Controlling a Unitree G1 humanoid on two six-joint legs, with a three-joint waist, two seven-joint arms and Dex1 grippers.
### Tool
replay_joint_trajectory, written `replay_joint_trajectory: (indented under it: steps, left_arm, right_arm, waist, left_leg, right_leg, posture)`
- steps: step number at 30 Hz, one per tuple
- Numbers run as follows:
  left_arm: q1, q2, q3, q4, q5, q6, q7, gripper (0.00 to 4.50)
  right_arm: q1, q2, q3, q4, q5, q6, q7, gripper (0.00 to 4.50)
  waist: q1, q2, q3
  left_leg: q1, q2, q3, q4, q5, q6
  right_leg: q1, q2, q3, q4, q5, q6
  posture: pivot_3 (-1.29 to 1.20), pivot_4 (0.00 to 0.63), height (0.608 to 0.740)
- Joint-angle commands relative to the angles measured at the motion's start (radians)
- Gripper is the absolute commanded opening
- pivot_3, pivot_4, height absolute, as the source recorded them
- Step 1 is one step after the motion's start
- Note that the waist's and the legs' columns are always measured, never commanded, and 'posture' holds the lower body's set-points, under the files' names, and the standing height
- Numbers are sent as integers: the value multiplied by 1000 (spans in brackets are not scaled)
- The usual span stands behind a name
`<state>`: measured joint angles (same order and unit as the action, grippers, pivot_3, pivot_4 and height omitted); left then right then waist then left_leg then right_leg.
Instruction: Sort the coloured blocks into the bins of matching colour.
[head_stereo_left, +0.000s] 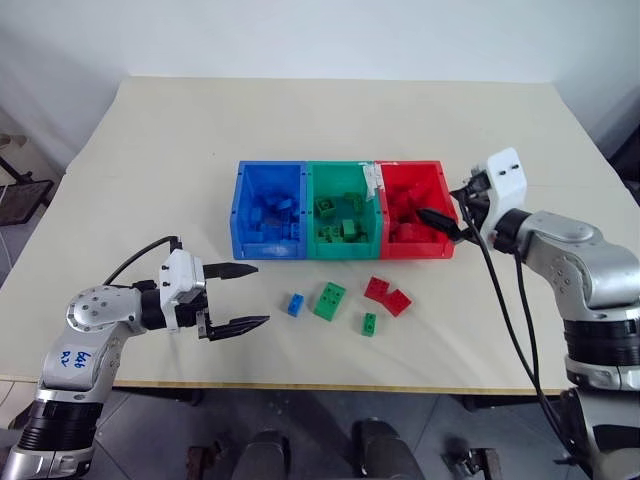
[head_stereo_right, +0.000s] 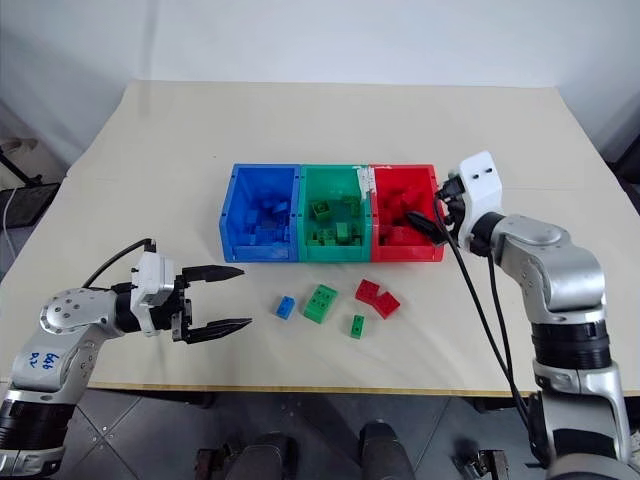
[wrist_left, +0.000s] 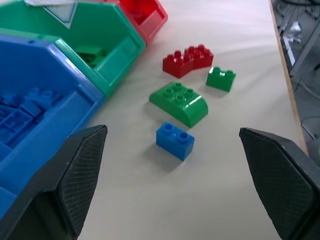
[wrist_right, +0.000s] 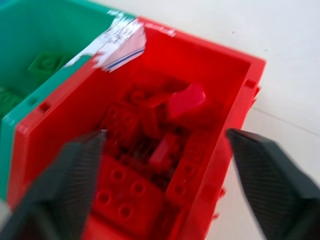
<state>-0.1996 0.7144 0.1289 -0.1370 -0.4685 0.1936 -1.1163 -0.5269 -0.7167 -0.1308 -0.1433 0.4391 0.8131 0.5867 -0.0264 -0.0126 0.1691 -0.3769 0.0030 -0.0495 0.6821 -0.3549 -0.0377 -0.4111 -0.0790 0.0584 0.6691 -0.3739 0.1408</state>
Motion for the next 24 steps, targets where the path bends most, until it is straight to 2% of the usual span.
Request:
replay_joint_trajectory:
  steps: [1, 4, 8, 11, 13, 15, 17, 21, 24]
  left_arm:
    - [-40, -10, 3, 2, -10, -42, -15, 4500]
    - [-94, -38, -45, 26, 10, -77, -37, 4500]
    - [-153, -60, -146, 67, 61, -138, -110, 4500]
    - [-192, -83, -188, 109, 76, -161, -136, 4500]
    - [-210, -89, -208, 130, 87, -176, -156, 4500]
    - [-220, -95, -214, 142, 92, -186, -157, 4500]
    - [-218, -93, -205, 147, 88, -184, -151, 4500]
    - [-183, -56, -167, 149, 73, -161, -148, 4500]
    - [-148, -34, -136, 145, 77, -163, -131, 4500]
  right_arm:
    - [146, -52, -142, -161, 63, -135, 133, 4463]
    - [373, -65, -312, -244, 102, -250, 262, 4463]
    - [731, -124, -507, -290, 35, -381, 434, 4463]
    - [892, -130, -562, -305, 1, -462, 504, 4463]
    - [941, -130, -572, -303, -4, -484, 526, 4463]
    - [968, -127, -566, -295, -15, -515, 539, 4463]
    - [914, -118, -498, -329, 7, -464, 482, 4463]
    - [708, -102, -268, -448, 87, -229, 322, 4463]
    - [542, -54, -58, -425, 22, -96, 186, 4463]
  waist:
    - [3, 0, 0]
    - [4, 0, 0]
    - [26, 1, 0]
    - [22, 1, 0]
    - [15, 0, 0]
    - [9, 1, 0]
    - [4, 1, 0]
    - [-7, 2, 1]
    - [-1, 2, 1]
  left_leg:
    - [0, -2, 0, 0, 0, 1]
    - [0, -4, 2, 0, 2, 5]
    - [4, -6, 2, 0, 1, 7]
    - [9, -7, 3, 0, 0, 12]
    - [10, -7, 5, 0, 0, 12]
    - [12, -6, 5, 0, 0, 12]
    - [12, -5, 5, 0, 0, 12]
    - [12, -3, 4, 0, 1, 10]
    - [9, -4, 1, 0, 2, 9]
  right_leg:
    - [1, 0, -1, -2, 0, 0]
    - [4, -1, -1, -6, 3, 5]
    - [12, -1, -1, -9, 4, 8]
    - [18, -1, 0, -15, 5, 9]
    - [18, 0, 1, -16, 5, 8]
    - [19, 0, 1, -15, 5, 8]
    - [18, 0, 1, -14, 5, 8]
    - [17, 0, 2, -12, 5, 8]
    - [14, -1, -1, -11, 5, 7]
  posture:
    - [0, 150, 740]
    - [0, 150, 740]
    - [0, 150, 740]
    - [0, 150, 740]
    - [0, 150, 740]
    - [0, 150, 740]
    - [0, 150, 740]
    - [0, 150, 740]
    - [0, 150, 740]
